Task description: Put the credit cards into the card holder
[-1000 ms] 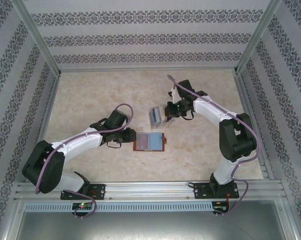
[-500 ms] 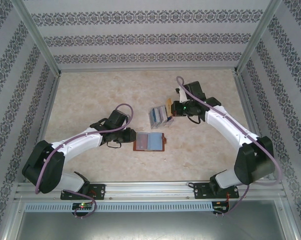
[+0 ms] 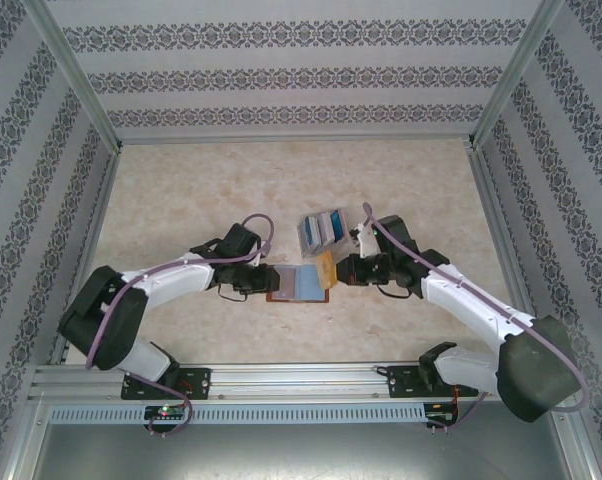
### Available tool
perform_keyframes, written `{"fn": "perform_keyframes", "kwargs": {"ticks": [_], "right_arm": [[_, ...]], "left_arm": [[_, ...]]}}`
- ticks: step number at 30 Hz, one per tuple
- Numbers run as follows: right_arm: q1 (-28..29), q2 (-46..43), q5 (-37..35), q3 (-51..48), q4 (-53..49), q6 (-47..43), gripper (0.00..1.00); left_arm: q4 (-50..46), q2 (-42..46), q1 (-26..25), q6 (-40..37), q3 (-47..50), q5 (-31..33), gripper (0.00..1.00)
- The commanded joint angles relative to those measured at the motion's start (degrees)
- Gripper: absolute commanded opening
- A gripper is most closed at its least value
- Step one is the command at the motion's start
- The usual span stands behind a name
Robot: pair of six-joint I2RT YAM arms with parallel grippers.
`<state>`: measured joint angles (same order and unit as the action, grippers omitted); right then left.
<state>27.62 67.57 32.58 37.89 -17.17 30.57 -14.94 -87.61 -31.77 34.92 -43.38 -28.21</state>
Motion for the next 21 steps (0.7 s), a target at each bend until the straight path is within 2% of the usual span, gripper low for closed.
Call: {"fn": "perform_keyframes", "kwargs": {"ticks": [1, 11, 21], "right_arm": [[1.6, 1.8, 4.8, -2.6, 9.1, 4.5, 0.0], [1.3, 15.5, 13.1, -2.0, 13.7, 8.2, 0.0], [0.2, 21.4, 16.4, -0.4, 16.7, 8.9, 0.0]], "left_arm": [[1.3, -3.0, 0.2, -0.4, -2.1, -4.9, 0.3], [-1.9, -2.4, 0.2, -0.8, -2.1, 0.9, 0.3], [-4.8, -4.0, 0.2, -2.3, -3.7, 4.6, 0.25]]}}
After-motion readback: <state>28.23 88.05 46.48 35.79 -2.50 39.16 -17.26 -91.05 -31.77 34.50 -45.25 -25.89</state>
